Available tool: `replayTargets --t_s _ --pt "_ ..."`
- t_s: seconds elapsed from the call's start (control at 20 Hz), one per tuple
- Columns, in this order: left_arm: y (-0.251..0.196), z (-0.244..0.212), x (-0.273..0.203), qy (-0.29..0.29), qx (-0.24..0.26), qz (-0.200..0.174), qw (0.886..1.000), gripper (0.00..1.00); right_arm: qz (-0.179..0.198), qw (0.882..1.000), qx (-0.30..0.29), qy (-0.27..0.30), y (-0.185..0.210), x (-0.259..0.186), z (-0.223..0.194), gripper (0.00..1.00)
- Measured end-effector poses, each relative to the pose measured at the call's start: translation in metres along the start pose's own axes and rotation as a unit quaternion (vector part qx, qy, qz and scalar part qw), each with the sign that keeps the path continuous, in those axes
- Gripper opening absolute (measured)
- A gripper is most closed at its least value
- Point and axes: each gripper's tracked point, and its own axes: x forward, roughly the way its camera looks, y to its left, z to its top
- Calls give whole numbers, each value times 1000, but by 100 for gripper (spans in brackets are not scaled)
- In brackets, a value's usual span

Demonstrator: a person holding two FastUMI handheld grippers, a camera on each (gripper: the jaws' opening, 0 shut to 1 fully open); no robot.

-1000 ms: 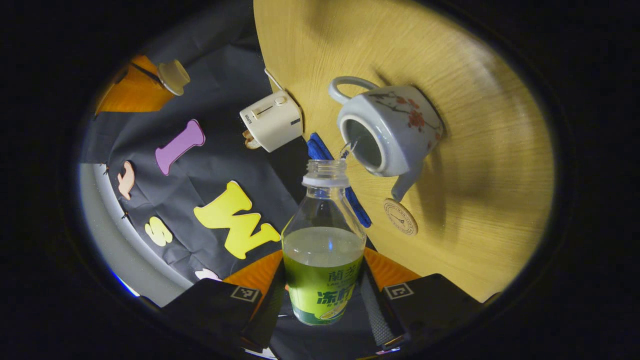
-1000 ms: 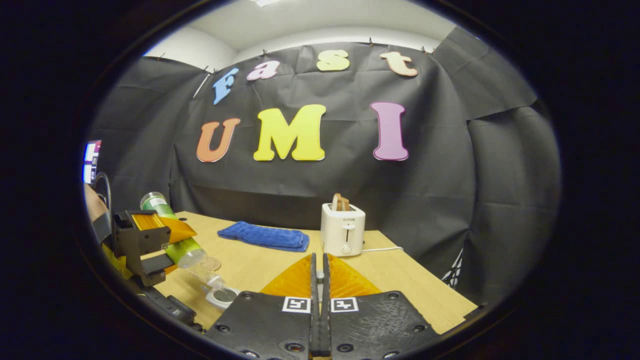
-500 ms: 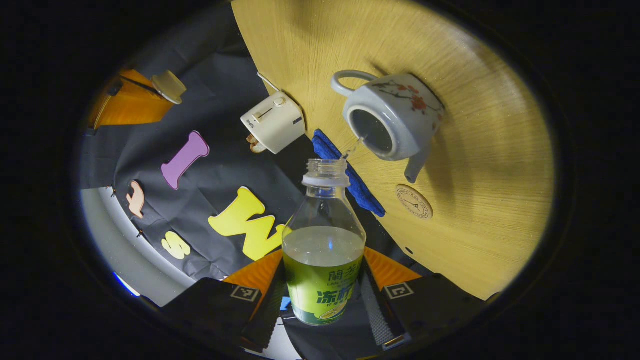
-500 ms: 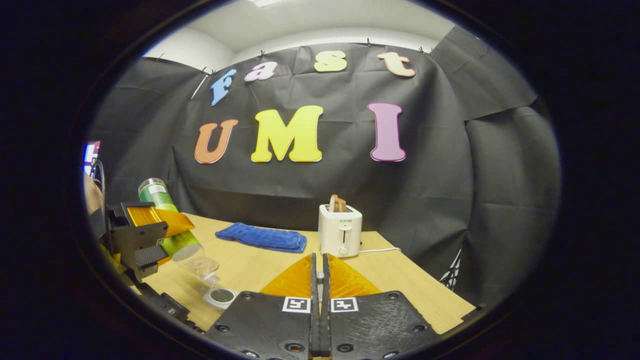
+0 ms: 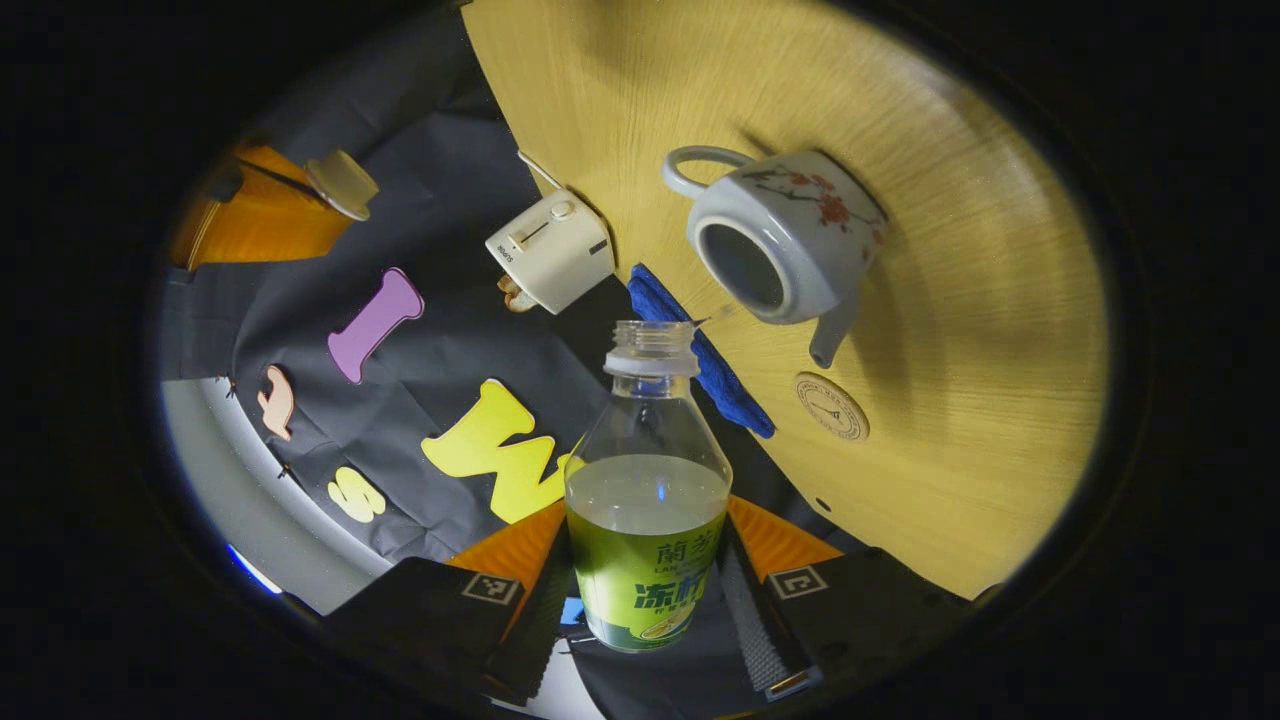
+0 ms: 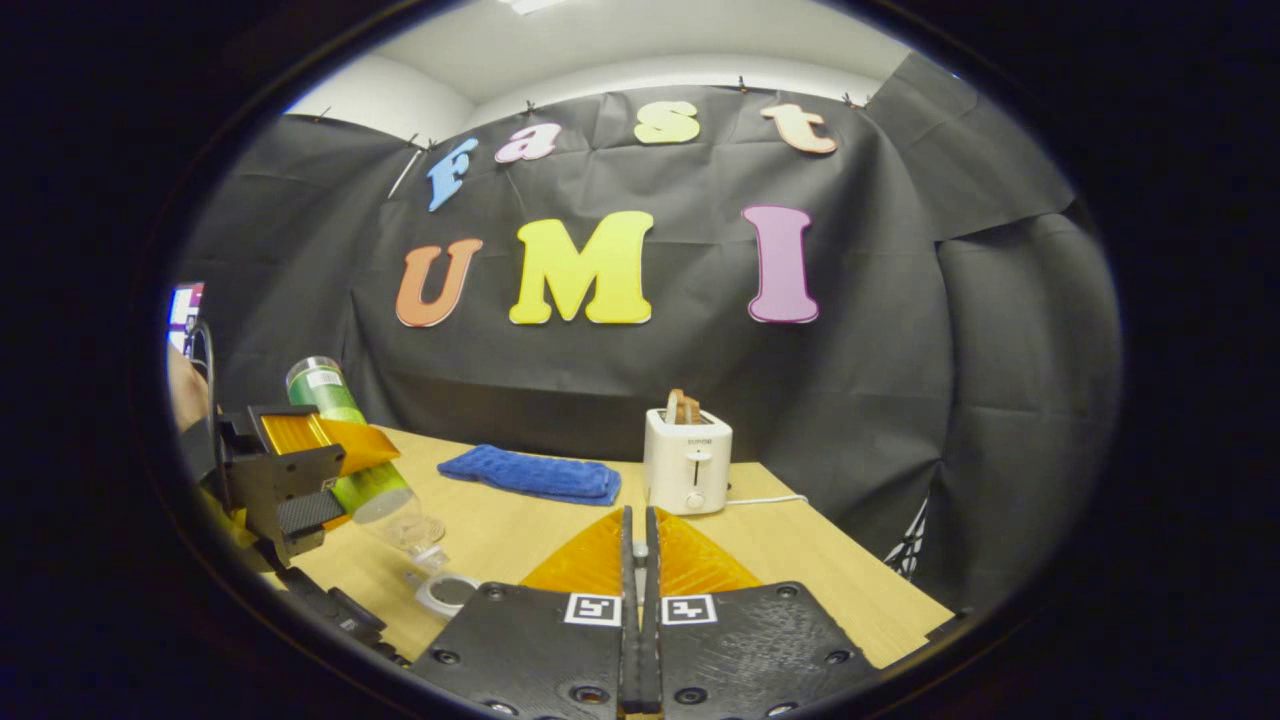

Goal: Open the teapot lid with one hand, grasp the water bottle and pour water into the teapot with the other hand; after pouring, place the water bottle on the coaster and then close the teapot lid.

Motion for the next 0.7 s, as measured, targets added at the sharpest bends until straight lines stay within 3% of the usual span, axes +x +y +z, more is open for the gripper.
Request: replayTargets --t_s 0.1,0.25,0.5,0.6,0.7 --pt "-13 3 1 -16 -64 -4 998 75 -3 1000 0 -3 -1 0 2 0" --pt "-35 13 3 -34 -178 -29 983 75 -7 1000 0 -4 -4 -1 4 0" --pt "-37 7 5 -39 -222 -2 974 75 -8 1000 1 -6 -5 -1 4 0" --pt "-40 1 4 -42 -296 0 954 75 -14 1000 3 -9 -10 -1 6 0" --pt "-44 -6 7 -46 -404 -21 914 75 -30 999 10 -19 -20 -3 12 0"
